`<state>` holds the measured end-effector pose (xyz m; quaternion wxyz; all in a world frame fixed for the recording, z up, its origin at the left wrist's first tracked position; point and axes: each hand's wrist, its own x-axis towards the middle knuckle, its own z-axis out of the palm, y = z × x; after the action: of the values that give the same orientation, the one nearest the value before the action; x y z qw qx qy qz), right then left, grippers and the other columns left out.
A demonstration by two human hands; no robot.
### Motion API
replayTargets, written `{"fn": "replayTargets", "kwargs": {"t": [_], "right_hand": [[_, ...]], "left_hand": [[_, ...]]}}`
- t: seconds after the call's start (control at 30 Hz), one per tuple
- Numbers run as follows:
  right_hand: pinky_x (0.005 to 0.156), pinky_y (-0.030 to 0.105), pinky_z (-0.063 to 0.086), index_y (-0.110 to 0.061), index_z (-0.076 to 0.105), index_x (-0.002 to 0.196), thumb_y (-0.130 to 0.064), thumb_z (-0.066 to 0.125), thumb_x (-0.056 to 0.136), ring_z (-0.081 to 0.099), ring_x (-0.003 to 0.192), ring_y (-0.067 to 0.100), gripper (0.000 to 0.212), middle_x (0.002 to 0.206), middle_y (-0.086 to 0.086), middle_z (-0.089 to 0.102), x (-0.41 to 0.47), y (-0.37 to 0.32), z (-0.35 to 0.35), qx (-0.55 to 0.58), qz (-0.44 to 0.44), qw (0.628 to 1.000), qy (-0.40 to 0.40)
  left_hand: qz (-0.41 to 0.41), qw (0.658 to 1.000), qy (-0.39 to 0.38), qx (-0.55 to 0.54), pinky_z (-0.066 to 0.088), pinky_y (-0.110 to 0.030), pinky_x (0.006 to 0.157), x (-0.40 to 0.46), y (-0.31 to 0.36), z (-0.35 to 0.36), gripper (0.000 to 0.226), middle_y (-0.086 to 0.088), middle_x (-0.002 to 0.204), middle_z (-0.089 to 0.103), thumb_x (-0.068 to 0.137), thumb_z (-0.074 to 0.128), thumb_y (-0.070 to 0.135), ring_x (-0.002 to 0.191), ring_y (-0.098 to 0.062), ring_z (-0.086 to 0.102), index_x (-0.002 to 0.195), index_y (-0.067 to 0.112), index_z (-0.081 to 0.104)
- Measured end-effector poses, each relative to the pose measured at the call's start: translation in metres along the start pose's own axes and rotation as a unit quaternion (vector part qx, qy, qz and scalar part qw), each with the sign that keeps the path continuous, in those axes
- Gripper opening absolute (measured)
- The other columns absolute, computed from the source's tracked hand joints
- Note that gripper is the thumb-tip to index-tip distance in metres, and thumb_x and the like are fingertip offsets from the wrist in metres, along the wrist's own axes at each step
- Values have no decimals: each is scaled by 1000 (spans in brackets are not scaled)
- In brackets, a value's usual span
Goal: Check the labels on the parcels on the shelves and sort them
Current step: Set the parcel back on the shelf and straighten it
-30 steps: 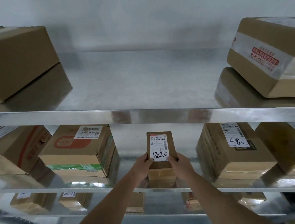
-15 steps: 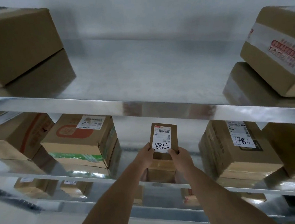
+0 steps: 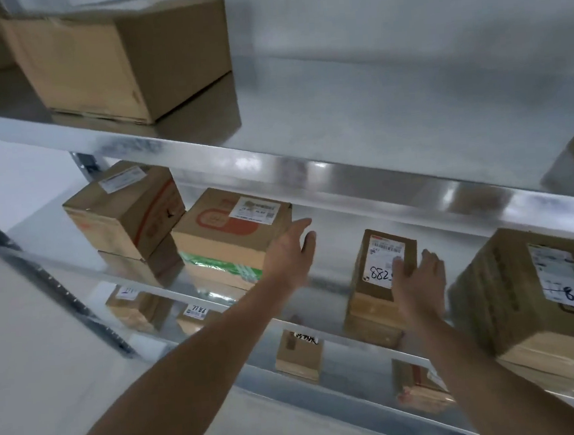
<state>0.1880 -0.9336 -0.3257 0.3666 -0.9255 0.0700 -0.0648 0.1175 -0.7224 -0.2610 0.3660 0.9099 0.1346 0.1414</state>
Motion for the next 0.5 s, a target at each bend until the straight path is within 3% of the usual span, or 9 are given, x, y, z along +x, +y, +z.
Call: {"fn": "replayTargets", "kwargs": {"t": [0.1,0.17,0.27,0.37,0.43,0.5], "right_hand": [[112,52,40,0,44,144,-31,52,101,43,137,39,54,146,20,46,-12,-41,10,4,-69,998,13],[118,47,34,-3,38,152,-36,48,104,39,144,35,59,155,17,41,-22,-72,26,13,-73,997,-17],[119,48,30,-12,34,156,-47,43,104,31,149,32,63,162,12,33,-44,-119,57,41,-25,997,-60],[116,41,31,-9,33,157,-49,37,106,35,147,31,65,162,11,34,-67,-161,88,62,33,989,-131],[109,40,38,-4,43,149,-50,35,106,47,138,32,63,153,16,46,-74,-181,109,76,76,982,-154],[84,37,46,1,59,123,-52,34,105,61,109,33,61,124,19,63,-81,-193,122,95,115,977,-156]], "left_hand": [[24,999,20,8,46,-38,93,20,-30,-38,30,-16,125,68,104,49,18,114,-35,63,128,6,64],[47,998,30,25,44,-37,102,36,-51,-63,35,-13,135,65,105,50,19,123,-31,60,137,9,61],[61,996,27,52,44,-40,106,58,-88,-100,39,-12,141,61,106,47,20,127,-33,57,143,11,55],[53,997,19,56,42,-40,106,72,-135,-133,40,-14,142,58,105,46,19,131,-34,53,142,6,54],[38,998,14,40,39,-39,110,76,-160,-152,42,-14,146,55,106,46,20,135,-33,50,144,5,52],[-16,999,-20,23,33,-37,115,77,-179,-167,47,-12,154,48,107,46,25,141,-31,44,150,6,45]]}}
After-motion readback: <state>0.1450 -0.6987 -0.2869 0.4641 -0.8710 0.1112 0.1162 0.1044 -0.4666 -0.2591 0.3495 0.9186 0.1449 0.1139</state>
